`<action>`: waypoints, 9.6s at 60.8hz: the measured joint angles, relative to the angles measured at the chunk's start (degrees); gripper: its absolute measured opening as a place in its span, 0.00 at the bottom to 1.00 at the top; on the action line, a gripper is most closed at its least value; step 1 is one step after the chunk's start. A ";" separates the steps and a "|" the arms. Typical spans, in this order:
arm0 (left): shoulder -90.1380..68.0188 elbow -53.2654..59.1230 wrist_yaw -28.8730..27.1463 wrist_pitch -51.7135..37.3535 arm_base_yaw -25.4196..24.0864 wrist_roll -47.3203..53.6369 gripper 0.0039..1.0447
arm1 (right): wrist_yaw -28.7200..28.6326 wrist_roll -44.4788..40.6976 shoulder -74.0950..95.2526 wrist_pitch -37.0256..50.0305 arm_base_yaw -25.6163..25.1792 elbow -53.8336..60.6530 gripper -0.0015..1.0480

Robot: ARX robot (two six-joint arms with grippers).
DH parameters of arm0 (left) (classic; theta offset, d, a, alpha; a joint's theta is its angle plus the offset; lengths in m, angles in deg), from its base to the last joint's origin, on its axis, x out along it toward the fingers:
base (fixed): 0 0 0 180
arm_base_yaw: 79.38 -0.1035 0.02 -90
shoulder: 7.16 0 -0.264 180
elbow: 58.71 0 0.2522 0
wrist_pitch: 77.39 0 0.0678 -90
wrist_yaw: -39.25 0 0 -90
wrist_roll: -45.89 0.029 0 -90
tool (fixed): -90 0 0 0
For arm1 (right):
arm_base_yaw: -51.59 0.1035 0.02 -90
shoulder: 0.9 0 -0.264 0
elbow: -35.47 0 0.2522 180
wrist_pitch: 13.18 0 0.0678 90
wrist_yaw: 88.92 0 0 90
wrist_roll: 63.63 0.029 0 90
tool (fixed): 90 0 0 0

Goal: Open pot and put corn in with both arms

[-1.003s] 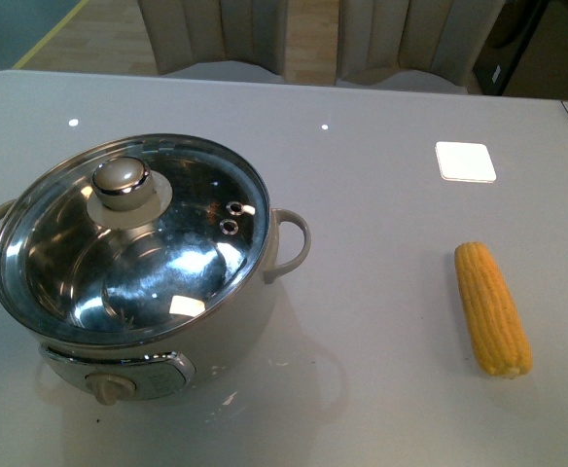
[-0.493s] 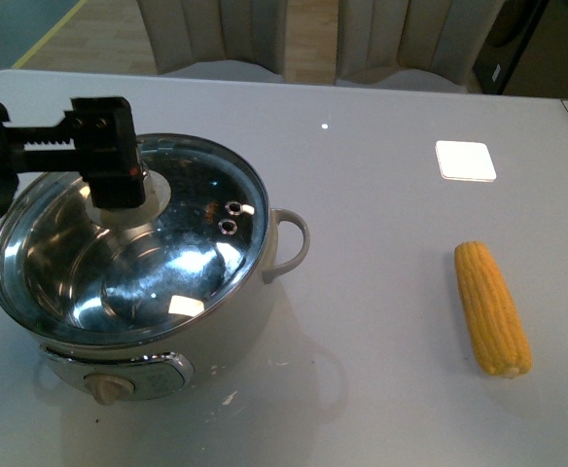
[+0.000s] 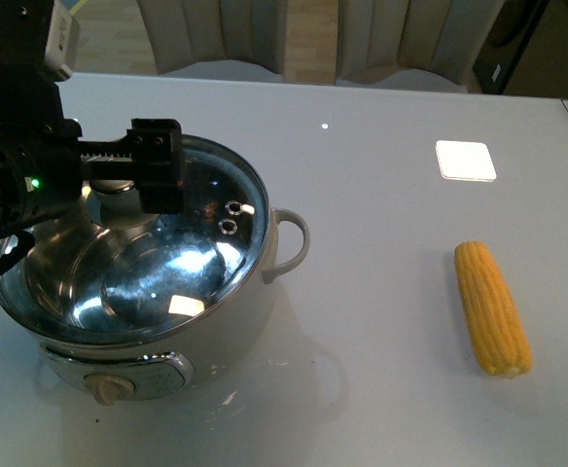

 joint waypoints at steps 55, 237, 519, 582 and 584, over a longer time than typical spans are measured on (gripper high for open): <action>1.09 1.46 -3.85 0.61 1.64 2.01 0.43 | 0.00 0.00 0.00 0.00 0.00 0.00 0.91; -38.23 -15.58 15.47 -23.74 -47.87 12.81 0.56 | 0.00 0.00 0.00 0.00 0.00 0.00 0.91; 107.84 33.27 8.81 42.49 -20.13 7.52 0.93 | -0.68 7.06 103.54 23.54 6.47 -23.65 0.91; 107.84 33.27 8.81 42.49 -20.13 7.52 0.93 | 2.40 1.84 128.32 23.67 8.11 -40.00 0.37; 107.84 33.27 8.81 42.49 -20.13 7.52 0.93 | 1.75 1.42 127.47 23.85 7.80 -38.97 0.35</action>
